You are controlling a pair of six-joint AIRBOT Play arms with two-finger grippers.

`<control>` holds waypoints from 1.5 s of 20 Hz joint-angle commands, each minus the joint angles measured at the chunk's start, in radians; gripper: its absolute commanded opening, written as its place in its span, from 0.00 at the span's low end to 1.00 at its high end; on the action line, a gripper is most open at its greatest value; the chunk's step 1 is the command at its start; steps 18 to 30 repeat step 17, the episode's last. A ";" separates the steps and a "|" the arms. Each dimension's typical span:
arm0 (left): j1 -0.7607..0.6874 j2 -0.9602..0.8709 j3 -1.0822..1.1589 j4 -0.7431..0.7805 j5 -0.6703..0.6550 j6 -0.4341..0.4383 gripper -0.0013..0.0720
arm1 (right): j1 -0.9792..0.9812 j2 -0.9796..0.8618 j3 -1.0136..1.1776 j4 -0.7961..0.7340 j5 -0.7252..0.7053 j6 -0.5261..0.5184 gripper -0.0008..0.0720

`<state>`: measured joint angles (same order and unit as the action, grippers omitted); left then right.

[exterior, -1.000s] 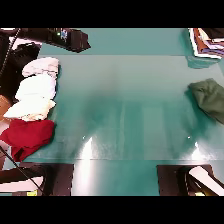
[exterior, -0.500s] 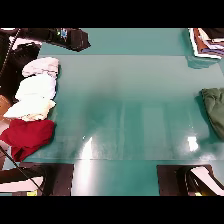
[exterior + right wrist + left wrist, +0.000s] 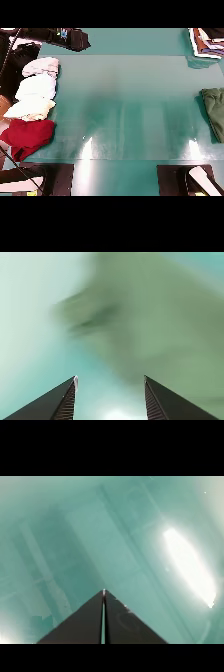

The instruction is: Fold the shirts.

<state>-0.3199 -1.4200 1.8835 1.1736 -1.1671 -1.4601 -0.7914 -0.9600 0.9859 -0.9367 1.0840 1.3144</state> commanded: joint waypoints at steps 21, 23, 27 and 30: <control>0.000 -0.001 0.000 0.000 0.033 0.001 0.05 | 0.916 0.001 0.010 0.073 -0.033 0.002 0.04; 0.000 -0.001 0.000 0.000 0.033 0.001 0.05 | 0.916 0.001 0.010 0.073 -0.033 0.002 0.04; 0.000 -0.001 0.000 0.000 0.033 0.001 0.05 | 0.916 0.001 0.010 0.073 -0.033 0.002 0.04; 0.000 -0.001 0.000 0.000 0.033 0.001 0.05 | 0.916 0.001 0.010 0.073 -0.033 0.002 0.04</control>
